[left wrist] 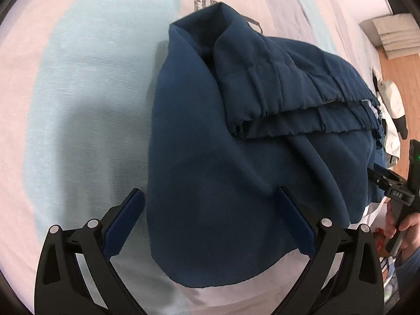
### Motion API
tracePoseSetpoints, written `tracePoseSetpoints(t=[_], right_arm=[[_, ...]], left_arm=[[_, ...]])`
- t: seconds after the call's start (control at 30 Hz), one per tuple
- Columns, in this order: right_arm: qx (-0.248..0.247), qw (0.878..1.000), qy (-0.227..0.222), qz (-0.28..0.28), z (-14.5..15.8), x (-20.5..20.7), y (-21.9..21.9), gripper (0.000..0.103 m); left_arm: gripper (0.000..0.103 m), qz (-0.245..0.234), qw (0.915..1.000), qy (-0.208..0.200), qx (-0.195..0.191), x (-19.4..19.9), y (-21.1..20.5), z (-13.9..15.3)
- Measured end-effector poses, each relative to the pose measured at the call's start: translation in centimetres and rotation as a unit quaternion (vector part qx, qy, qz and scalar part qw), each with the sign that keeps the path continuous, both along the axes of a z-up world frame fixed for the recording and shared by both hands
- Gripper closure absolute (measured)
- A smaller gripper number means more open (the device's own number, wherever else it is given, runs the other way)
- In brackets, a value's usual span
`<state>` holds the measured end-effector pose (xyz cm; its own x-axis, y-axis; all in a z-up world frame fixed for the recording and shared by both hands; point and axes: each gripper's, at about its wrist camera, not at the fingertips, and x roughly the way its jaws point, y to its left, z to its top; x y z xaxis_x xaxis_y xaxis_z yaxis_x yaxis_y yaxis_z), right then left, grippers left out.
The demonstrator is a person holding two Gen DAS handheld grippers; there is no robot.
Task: Fold large clothes
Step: 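Move the left tool onto the folded blue bundle and close on it, then lift the blue bundle with the left tool and roll it over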
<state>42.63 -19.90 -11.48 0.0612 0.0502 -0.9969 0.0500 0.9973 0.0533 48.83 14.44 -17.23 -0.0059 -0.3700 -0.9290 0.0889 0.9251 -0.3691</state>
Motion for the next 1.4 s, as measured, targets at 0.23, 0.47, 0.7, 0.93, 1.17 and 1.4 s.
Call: tracePoseSetpoints(t=[0.23, 0.47, 0.7, 0.93, 1.17, 1.4], right_arm=[[0.003, 1.000, 0.006, -0.005, -1.4, 0.3, 0.6, 0.009], [0.004, 1.000, 0.008, -0.005, -1.8, -0.4, 0.3, 0.009], [0.000, 1.000, 0.011, -0.006, -2.1, -0.8, 0.1, 0.008], [0.000, 1.000, 0.012, -0.004, -2.3, -1.0, 0.1, 0.008], [0.002, 1.000, 0.012, -0.003, -2.6, -1.2, 0.4, 0.008], [0.011, 1.000, 0.006, -0.005, -2.5, -1.6, 0.0, 0.008]], left_arm=[[0.006, -0.014, 0.9992, 0.006, -0.036, 1.0, -1.6, -0.6], [0.006, -0.026, 0.9983, 0.011, -0.050, 2.3, -4.8, -1.4], [0.010, -0.036, 0.9976, 0.007, -0.060, 3.1, -7.4, -1.5], [0.048, -0.060, 0.9974, 0.004, -0.041, 2.5, -9.4, 0.4], [0.079, -0.088, 0.9961, -0.003, 0.008, 2.0, -13.2, 2.6], [0.083, -0.101, 0.9937, -0.031, 0.037, 1.1, -16.8, 5.3]])
